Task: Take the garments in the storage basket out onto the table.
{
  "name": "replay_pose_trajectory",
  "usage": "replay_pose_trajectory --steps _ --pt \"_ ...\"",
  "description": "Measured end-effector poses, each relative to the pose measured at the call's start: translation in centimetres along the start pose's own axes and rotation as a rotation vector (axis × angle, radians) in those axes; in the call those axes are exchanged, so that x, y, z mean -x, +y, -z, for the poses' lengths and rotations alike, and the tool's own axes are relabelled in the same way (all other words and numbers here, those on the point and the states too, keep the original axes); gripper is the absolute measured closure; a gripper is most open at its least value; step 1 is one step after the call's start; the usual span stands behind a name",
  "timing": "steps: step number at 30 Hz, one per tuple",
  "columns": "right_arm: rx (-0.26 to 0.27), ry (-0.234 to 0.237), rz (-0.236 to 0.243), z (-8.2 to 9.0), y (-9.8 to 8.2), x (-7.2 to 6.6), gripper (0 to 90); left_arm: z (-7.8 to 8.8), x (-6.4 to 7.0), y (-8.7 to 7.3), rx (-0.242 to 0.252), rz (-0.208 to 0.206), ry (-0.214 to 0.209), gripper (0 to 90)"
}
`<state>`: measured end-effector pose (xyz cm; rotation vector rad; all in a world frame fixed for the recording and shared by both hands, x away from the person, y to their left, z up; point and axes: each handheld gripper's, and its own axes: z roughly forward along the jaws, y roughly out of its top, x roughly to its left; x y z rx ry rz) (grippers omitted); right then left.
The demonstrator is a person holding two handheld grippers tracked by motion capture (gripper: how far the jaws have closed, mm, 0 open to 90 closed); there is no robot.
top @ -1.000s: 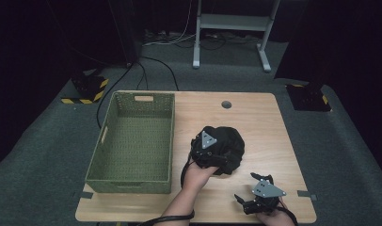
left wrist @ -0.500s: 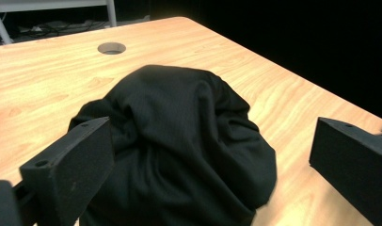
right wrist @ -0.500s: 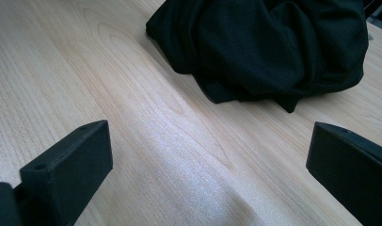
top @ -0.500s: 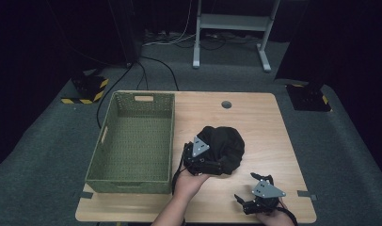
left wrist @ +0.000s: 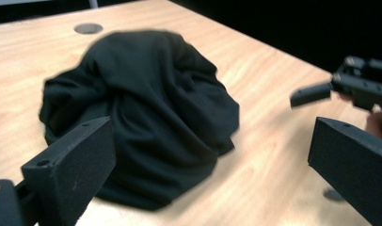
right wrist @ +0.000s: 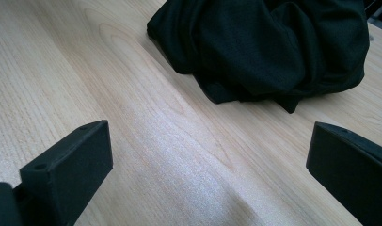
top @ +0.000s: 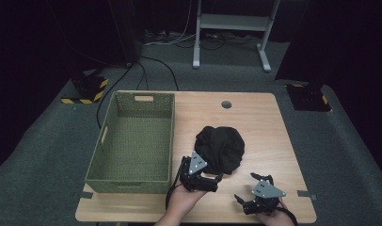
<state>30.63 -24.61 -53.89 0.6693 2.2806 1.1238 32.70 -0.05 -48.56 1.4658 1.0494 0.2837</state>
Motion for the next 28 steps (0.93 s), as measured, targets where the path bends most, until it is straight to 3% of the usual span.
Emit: replay_pose_trajectory --steps 2,9,15,17,18,20,28 --pt "-0.001 0.0 0.001 0.0 0.0 0.0 0.6 0.3 0.0 -1.2 -0.043 -0.031 -0.007 1.5" --pt "-0.004 -0.002 0.002 0.0 0.0 0.0 0.6 0.7 -0.5 -3.1 -0.1 -0.042 -0.001 1.1" --pt "-0.004 -0.007 0.005 0.0 0.0 -0.1 0.6 0.8 -1.3 -5.5 -0.157 -0.097 0.041 1.0" --pt "-0.002 -0.01 0.009 0.0 0.0 -0.1 0.6 0.8 -1.6 -6.1 -0.169 -0.135 0.065 1.0" --pt "-0.002 -0.01 0.009 0.0 0.0 -0.1 0.6 0.8 -1.6 -6.1 -0.169 -0.135 0.065 1.0" --pt "-0.002 -0.015 0.012 0.0 0.0 -0.1 0.6 0.7 -1.7 -6.7 -0.186 -0.181 0.093 0.9" --pt "-0.008 -0.029 0.018 -0.1 0.0 -0.3 0.6 0.6 -1.1 -7.3 -0.199 -0.276 0.102 1.1"
